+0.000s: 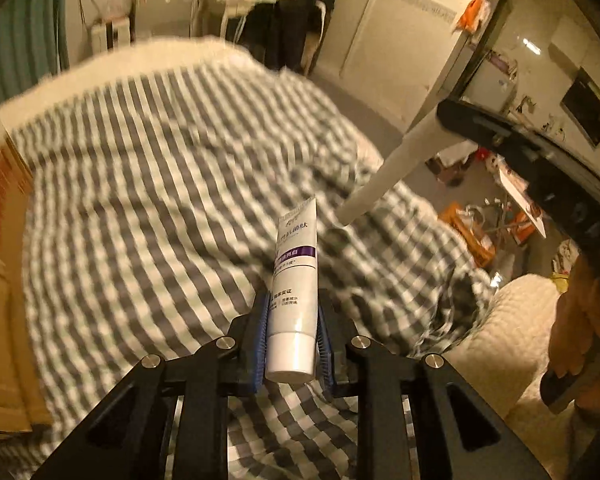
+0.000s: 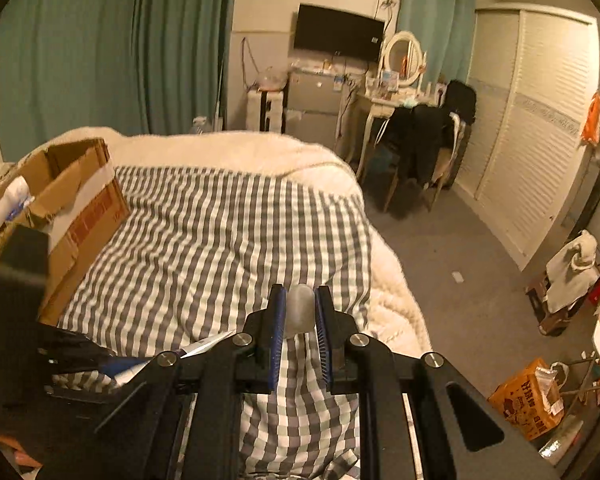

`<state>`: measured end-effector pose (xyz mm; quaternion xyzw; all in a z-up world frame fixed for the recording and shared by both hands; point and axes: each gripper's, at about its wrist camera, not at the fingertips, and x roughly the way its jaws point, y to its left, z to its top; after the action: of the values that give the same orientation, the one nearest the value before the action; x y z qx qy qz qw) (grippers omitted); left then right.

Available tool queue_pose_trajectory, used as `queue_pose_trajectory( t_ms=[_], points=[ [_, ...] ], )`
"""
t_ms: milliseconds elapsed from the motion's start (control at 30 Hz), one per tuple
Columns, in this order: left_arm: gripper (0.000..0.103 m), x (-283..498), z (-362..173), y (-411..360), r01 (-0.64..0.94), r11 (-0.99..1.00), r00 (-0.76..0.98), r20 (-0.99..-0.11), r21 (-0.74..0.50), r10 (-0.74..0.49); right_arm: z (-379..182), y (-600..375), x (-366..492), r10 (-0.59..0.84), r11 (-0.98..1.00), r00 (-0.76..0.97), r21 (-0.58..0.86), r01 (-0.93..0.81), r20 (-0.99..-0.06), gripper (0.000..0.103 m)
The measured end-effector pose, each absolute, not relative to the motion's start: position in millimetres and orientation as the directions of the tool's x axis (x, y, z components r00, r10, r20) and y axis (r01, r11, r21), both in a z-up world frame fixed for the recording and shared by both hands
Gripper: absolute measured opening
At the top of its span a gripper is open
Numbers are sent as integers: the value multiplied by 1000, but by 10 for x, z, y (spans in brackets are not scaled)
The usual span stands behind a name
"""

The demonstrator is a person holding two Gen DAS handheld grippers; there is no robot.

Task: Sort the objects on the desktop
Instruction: 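Grasp the white tube with purple label using the left tool, then grasp the white translucent tube with the right tool while the left tool holds its tube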

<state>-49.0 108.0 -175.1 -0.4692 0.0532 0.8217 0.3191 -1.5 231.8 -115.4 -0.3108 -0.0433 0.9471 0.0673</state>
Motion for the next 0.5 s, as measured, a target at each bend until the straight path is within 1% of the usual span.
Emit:
queue_pose_trajectory(
  t_ms=[167,367,500],
  points=[
    [22,-369,-1385,928,-585,-791,-445,-743,-180,499,-982,2210,91,174,-984,-844,-133,-123,-508,14],
    [22,-275,-1057,650,-580,-796,-503,-692,-173,517,-842,1977,204,184,-978,-891,-165,-125,-415,14],
    [22,-272,-844,442,-570,-803,-539,-659,-173,525,-761,1827,260,184,-976,-911,-177,-125,-369,14]
  ],
)
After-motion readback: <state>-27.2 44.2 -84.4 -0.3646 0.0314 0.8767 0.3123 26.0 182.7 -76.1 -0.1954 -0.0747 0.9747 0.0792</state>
